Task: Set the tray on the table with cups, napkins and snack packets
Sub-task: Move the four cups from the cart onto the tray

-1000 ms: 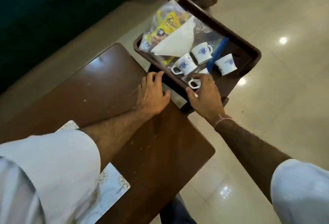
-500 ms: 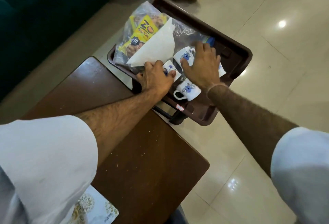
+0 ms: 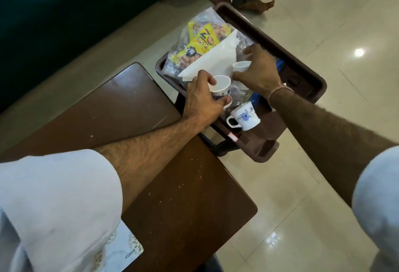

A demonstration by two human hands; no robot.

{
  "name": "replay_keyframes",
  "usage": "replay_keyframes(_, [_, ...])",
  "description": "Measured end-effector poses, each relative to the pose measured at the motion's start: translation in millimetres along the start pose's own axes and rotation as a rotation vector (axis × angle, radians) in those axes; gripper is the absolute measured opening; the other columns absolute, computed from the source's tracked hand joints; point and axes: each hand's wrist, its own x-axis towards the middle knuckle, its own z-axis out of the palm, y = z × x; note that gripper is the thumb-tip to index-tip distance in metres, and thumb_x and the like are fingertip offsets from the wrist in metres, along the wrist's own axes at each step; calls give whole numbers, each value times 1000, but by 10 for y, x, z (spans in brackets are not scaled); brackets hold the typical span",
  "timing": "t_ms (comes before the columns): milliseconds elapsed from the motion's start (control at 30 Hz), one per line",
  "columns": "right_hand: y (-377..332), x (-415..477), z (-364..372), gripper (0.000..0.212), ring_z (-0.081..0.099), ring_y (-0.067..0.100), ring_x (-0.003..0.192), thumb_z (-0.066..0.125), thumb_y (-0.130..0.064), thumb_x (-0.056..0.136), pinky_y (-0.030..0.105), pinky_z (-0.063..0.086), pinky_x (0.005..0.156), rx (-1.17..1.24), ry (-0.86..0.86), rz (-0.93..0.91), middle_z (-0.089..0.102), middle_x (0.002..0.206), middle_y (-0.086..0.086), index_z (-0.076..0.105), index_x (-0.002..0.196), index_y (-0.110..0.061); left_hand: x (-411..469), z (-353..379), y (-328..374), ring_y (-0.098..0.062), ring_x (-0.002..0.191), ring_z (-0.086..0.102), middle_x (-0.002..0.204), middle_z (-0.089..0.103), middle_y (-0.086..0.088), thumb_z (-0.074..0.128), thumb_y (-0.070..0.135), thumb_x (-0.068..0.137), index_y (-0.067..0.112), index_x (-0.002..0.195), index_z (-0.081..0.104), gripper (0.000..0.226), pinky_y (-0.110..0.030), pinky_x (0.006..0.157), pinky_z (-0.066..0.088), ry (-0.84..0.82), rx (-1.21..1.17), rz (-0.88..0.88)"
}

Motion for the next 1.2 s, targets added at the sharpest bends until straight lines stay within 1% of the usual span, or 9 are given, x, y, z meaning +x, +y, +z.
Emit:
replay_keyframes(200, [-529,-243,22,67,57,24,119,80,-28,71,38,48,101,95,37,-165,61,128,9,53,130,-15,-250,-376,-138,-20,114,55,125,58,1,90,31,58,21,130,45,86,-33,90,50,104,-43,11])
replay_keyframes(333, [-941,-473,208,68,60,22,111,82,-26,69,25,45,91,65,-29,-314,65,123,7,54,130,-14,-541,-754,-412,-21,114,54,123,59,-4,88,24,59,14,129,56,77,-30,90,46,154,-4,-9])
replay_keyframes(467, [-1371,-784,509,69,63,17,108,85,-24,64,24,47,92,73,-116,-451,67,116,-2,56,126,-14,-963,-1176,-759,-19,114,52,123,57,-4,91,24,61,16,128,57,76,-24,87,42,183,31,-90])
replay_keyframes(567, [-1707,-1060,797,71,62,14,109,86,-29,67,24,49,91,35,-219,-548,67,123,0,55,129,-15,-1343,-1484,-1043,-19,117,51,127,54,-4,92,24,62,16,130,55,78,-22,86,40,216,25,-157])
replay_keyframes(767, [-2281,-1680,1414,66,59,21,113,82,-26,71,40,49,98,-10,-383,-726,63,127,2,54,130,-16,-2127,-1964,-1601,-22,119,51,130,55,-4,91,22,64,21,132,52,78,-34,94,49,291,20,-289])
replay_keyframes(900, [-2633,-2112,1831,68,54,26,118,82,-13,69,33,44,98,-60,-498,-799,57,130,5,53,131,-17,-2685,-2246,-1972,-21,119,50,132,56,-1,89,13,63,22,130,54,77,-38,98,50,351,-12,-335])
replay_keyframes(1000, [-2888,-2421,2139,72,52,27,122,80,-9,69,35,45,103,-94,-572,-841,54,135,6,52,135,-16,-3077,-2456,-2241,-22,115,51,126,59,-3,80,16,58,17,125,57,71,-37,95,48,395,-25,-334])
replay_keyframes(1100, [-3117,-2732,2457,73,52,25,123,78,-7,67,25,41,99,-122,-605,-910,53,136,6,53,135,-16,-3452,-2601,-2513,-22,111,51,121,60,-2,82,11,58,16,121,59,68,-41,93,47,456,-21,-348])
replay_keyframes(1200, [-3310,-3017,2732,72,52,28,121,74,-5,64,33,47,100,-124,-649,-962,53,133,8,55,133,-15,-3764,-2683,-2736,-22,108,52,119,60,-2,89,18,60,15,120,61,66,-41,89,47,509,-22,-369])
